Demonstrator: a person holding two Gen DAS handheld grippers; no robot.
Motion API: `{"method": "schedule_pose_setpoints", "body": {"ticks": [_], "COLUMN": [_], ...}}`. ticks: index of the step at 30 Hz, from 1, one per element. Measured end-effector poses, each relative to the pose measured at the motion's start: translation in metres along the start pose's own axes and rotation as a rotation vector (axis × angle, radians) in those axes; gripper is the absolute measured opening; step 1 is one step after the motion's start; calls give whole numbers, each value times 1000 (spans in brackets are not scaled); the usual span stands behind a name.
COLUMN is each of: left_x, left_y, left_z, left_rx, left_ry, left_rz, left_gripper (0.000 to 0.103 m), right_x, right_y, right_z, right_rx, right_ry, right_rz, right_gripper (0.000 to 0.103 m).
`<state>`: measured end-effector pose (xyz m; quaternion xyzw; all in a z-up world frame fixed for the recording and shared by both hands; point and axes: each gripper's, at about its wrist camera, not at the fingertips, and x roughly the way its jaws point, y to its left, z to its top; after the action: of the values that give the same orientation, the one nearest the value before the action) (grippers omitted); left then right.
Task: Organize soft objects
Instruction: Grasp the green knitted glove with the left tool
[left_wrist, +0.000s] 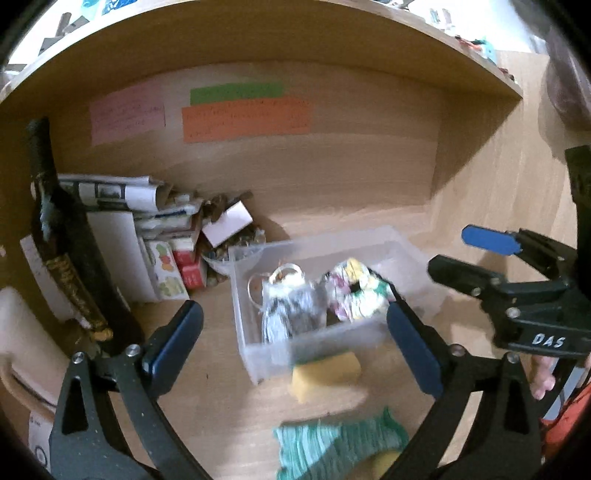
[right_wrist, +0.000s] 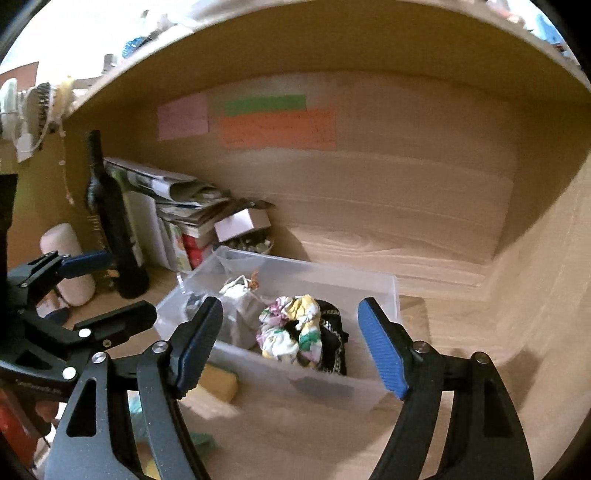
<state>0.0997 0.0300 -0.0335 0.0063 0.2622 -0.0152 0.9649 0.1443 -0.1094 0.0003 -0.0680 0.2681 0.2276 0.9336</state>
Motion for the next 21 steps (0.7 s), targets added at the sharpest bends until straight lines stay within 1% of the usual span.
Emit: {"method": "schedule_pose_setpoints", "body": {"ticks": [3,11,16,19,20,21], "left_x": [-3,-1,9,14,14,15], "left_y": [0,3,7,7,6,5], "left_z": [-13,-60,-88,-99,-102,-105], "left_rx": [1,-36,-57,-64,-61,-56], "left_ry": [33,159,234,253,256,261], "left_rz": [-4,1,19,11,11,10], "left_gripper": [101,101,101,101,99,92], "right_x": [-11,-22,-21,-15,-14,-12], "right_y": [6,26,35,42,46,49], "right_z": [-11,-52,-78,-93,-98,-102], "right_rx": [-8,14,50,58,57,56], "right_ry": [-2,51,108,152,166,179], "right_rz": [8,57,98,115,118,125], "right_gripper": [73,73,73,73,73,73]}}
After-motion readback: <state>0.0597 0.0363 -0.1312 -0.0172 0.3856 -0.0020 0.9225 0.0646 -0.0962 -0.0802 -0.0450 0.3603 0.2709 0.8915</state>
